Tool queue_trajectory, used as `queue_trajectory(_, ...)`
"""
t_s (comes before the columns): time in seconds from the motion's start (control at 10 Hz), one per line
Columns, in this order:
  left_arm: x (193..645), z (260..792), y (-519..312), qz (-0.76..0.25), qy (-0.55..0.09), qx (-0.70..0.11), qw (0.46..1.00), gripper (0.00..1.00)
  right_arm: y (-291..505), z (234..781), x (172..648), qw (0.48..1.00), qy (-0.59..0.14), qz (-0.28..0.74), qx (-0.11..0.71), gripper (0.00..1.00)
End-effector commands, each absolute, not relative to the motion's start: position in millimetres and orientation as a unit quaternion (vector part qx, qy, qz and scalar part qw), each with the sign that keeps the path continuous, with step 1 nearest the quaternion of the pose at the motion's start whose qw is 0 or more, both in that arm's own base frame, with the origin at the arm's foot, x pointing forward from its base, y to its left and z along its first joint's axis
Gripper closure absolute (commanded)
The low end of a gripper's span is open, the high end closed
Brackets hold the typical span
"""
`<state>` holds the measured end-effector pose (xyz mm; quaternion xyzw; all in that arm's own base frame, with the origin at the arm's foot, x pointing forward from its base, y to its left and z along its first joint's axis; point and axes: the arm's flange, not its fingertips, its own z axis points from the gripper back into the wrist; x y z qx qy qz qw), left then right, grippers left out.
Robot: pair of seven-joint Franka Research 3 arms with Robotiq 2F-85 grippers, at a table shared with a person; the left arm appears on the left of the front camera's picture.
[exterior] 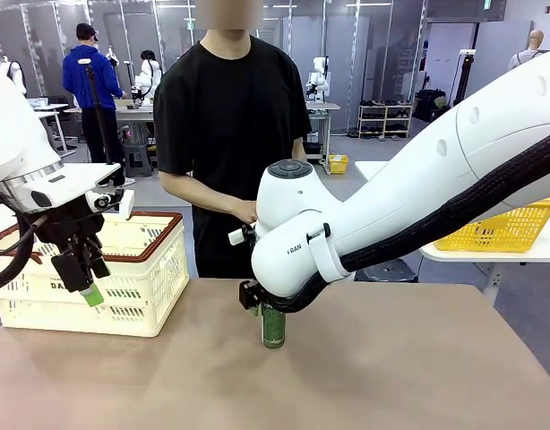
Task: Place the drinks into the Shopping basket.
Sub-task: Pick up one drink and place it into the Shopping basket.
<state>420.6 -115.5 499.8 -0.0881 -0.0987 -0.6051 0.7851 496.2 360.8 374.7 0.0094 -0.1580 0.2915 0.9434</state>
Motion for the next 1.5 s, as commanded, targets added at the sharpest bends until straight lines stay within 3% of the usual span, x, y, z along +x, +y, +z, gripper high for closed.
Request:
queue_trajectory(0.0, 420, 501, -115, -0.604, -0.094, -0.081, 0.787, 0.01, 366, 383, 501, 0.939, -0.154, 0.306, -0.017, 0.0)
queue_trajectory(0.4, 420, 501, -115, -0.604, -0.094, -0.081, 0.787, 0.01, 365, 416, 485, 0.936, -0.143, 0.318, -0.051, 0.0)
queue_trajectory(1.0, 420, 501, -115, -0.604, -0.094, -0.081, 0.787, 0.01, 341, 463, 446, 0.931, -0.142, 0.336, -0.023, 0.0)
queue_trajectory(1.4, 420, 501, -115, -0.604, -0.094, -0.081, 0.787, 0.01, 258, 483, 417, 0.943, -0.147, 0.298, -0.014, 0.0)
